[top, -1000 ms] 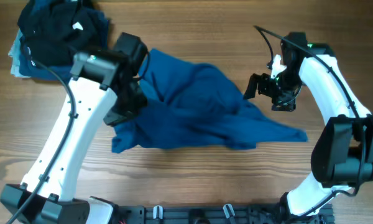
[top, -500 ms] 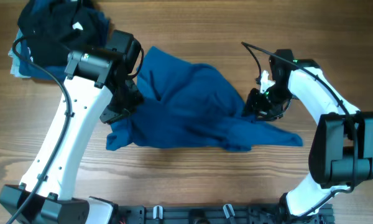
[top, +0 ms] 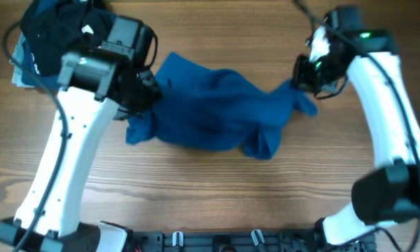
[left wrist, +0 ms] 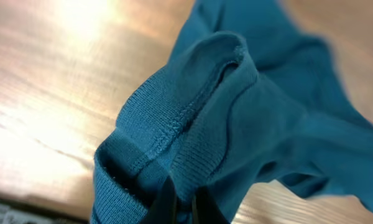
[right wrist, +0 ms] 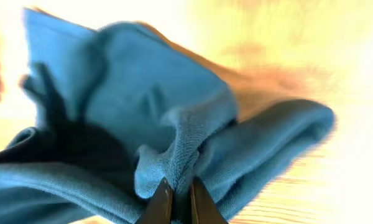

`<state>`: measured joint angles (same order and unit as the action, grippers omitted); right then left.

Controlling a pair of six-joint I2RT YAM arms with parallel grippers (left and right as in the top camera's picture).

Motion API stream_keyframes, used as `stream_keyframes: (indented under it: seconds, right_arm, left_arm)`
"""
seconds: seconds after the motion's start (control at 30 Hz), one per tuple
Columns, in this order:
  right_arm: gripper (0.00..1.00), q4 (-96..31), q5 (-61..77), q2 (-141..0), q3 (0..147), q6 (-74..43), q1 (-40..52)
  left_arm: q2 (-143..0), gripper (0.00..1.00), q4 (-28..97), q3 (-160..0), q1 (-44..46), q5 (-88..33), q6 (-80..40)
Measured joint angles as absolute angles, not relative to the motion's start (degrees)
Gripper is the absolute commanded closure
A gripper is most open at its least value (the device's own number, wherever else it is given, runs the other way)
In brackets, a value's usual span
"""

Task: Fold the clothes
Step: 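Lift the shirt with both grippers and pull it apart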

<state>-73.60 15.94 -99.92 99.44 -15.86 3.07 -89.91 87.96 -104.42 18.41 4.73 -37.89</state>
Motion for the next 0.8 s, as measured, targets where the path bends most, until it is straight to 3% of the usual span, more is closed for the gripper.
stream_keyframes:
  seconds: [0.2,0.27,0.33,0.57,0.63,0.8]
  right_arm:
    - [0.88,-76.25,11.29,-92.6,106.41,-17.69,3.07]
    - [0.74,-76.31,8.71,-92.58,106.41,-18.37,3.07]
    - [0.69,-76.29,7.4,-92.66,106.41,-18.94,3.07]
    - [0.69,-75.83,5.67,-92.79,106.41,-19.27,3.07]
    - [0.63,-76.09,5.5,-93.45,106.39,-19.27,3.07]
    - [0.61,-82.41,7.05,-97.32,105.91,-19.18,3.07]
  left_arm:
    - [-83.18,0.96,87.81,-112.51,18.41,4.78,-35.9]
    - [-79.44,0.96,87.42,-113.3,18.41,4.86,-35.09]
    - [-76.77,0.96,87.13,-113.54,18.41,4.89,-34.72]
    - [-72.66,0.96,87.44,-113.56,18.41,6.2,-34.54]
    - [-74.28,0.96,87.59,-113.56,18.41,7.2,-34.52]
    - [-80.42,0.96,89.43,-113.62,18.41,10.31,-34.52]
